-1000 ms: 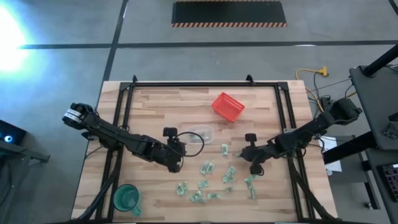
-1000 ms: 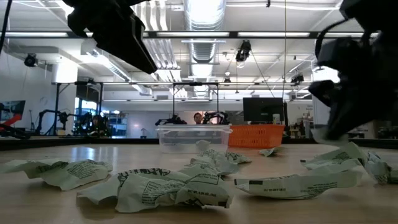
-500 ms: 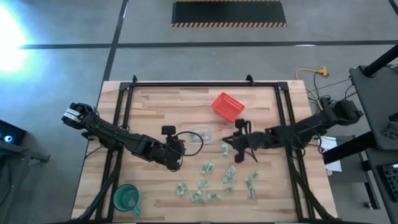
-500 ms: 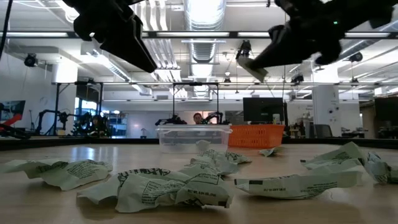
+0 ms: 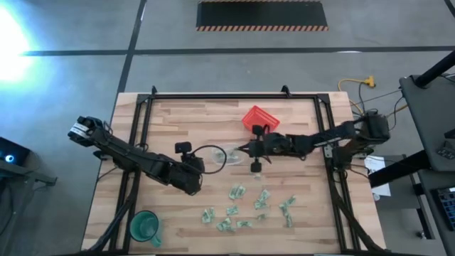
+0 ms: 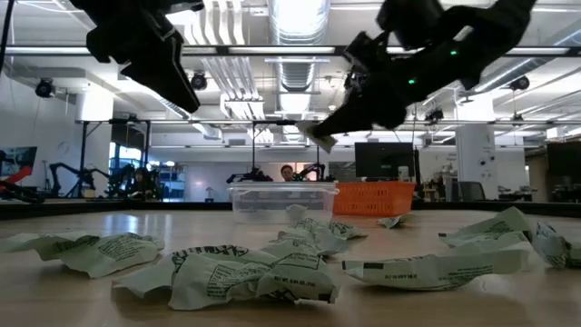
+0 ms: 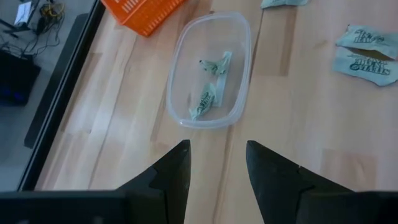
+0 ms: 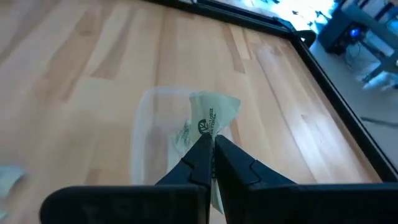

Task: Pick and place items into bin
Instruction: Put the stevia packet into the transparent bin

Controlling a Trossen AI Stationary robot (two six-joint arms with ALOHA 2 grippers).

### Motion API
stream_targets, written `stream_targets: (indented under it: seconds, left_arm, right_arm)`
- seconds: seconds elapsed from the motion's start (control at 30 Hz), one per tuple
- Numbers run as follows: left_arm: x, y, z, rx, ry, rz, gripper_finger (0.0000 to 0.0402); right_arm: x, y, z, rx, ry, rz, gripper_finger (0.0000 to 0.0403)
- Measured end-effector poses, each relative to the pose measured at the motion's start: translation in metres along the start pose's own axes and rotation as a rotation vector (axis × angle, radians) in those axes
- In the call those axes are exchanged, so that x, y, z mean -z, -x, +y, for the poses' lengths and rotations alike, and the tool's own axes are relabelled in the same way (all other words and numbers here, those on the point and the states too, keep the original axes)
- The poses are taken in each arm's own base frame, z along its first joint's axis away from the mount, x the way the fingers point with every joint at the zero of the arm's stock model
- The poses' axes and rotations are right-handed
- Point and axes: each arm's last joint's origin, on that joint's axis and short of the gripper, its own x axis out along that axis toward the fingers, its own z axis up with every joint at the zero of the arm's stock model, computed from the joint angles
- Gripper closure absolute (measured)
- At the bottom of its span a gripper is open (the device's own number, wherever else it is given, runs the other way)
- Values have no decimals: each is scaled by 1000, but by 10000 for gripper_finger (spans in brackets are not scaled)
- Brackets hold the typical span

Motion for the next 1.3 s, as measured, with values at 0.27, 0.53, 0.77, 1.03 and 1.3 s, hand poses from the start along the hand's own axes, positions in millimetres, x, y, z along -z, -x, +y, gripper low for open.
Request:
stream_targets:
  seconds: [0.27, 0.53, 0.77, 1.03, 1.3]
  left_arm:
    - [1, 1, -2, 7, -6, -2, 263]
    - [1, 2, -3, 10, 6, -4, 263]
    - [0, 2, -3, 13, 15, -10, 263]
    - [2, -1, -17, 190, 36, 4, 263]
    - [13, -5, -52, 404, -20, -9, 263]
  right_arm:
    - [-4, -34, 2, -44, 13, 113, 394]
    - [-7, -35, -1, -49, -2, 134, 378]
    - [-7, -34, -1, -54, -1, 133, 295]
    - [-19, -12, -1, -74, 52, 160, 227]
    - [-30, 35, 16, -165, 65, 205, 224]
